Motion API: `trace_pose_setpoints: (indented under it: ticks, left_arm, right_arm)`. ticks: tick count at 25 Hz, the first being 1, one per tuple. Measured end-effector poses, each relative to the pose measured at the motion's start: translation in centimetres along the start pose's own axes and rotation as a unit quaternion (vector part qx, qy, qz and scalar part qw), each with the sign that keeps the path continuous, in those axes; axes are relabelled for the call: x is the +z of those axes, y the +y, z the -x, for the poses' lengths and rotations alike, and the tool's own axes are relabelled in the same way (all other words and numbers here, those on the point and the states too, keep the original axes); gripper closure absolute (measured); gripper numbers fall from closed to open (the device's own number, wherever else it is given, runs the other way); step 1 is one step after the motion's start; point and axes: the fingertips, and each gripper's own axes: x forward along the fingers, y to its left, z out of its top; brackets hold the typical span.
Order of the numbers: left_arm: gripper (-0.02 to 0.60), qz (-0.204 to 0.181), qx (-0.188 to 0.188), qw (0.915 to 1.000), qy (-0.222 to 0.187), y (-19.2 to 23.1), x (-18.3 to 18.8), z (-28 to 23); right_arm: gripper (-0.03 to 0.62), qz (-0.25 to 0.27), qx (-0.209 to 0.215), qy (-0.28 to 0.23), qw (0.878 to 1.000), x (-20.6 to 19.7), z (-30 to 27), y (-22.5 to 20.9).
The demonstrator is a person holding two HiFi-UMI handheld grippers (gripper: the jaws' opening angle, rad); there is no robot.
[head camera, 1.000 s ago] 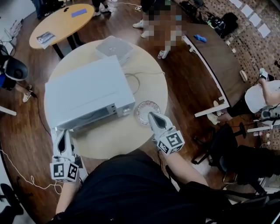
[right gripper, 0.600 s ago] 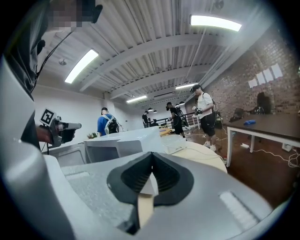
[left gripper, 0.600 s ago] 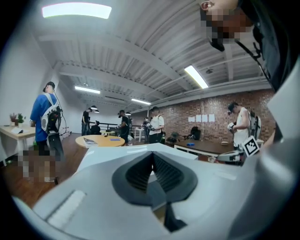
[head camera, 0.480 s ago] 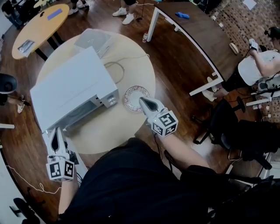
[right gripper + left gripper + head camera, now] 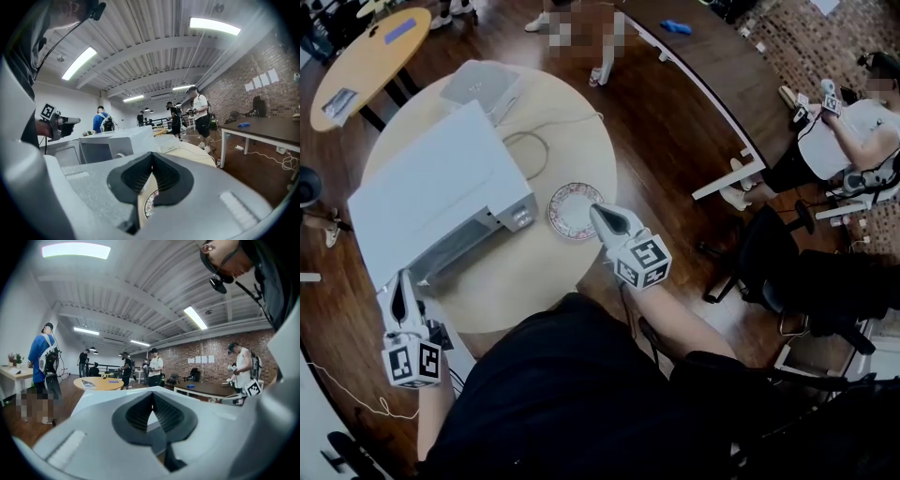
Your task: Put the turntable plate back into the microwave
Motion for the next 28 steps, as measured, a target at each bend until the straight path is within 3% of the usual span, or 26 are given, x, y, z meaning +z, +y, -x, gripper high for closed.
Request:
trace_pose_setpoints:
  ticks: [4,7,10,12,15,21,25,28]
  left_arm:
    - [0.577,0.001,0.004,0.9999,-0.01,-0.2,0.2,-0.7]
    - [0.577,-0.002,0.009,0.9999,-0.01,-0.3,0.5,-0.6]
    - [0.577,0.001,0.023,0.9997,-0.009,0.0,0.6,0.3]
    - [0.577,-0.003,0.025,0.9997,-0.004,-0.2,0.4,0.7]
    - [0.577,-0.009,0.025,0.9997,-0.001,-0.7,0.2,1.0]
    - [0.577,-0.017,0.03,0.9994,0.007,-1.6,0.3,1.5]
    - [0.577,-0.02,0.027,0.9994,0.008,-2.6,0.5,1.3]
    - [0.577,-0.024,0.028,0.9993,0.007,-2.9,0.9,1.1]
  right_arm:
    - [0.594,0.022,-0.015,-0.003,1.0,-0.2,0.5,-1.3]
    - [0.593,0.076,-0.027,-0.011,0.997,0.5,1.4,-1.6]
    - [0.594,0.135,-0.013,-0.014,0.991,0.8,1.3,-0.5]
    - [0.593,0.147,-0.003,-0.012,0.989,0.3,1.2,-0.2]
    - [0.593,0.12,-0.005,-0.002,0.993,-1.1,0.9,-1.1]
    - [0.592,0.075,-0.059,0.03,0.995,-4.2,0.6,-5.1]
    - [0.592,0.068,-0.047,0.018,0.996,-4.3,0.2,-5.6]
    - [0.592,0.035,-0.041,0.023,0.998,-5.3,-0.2,-6.3]
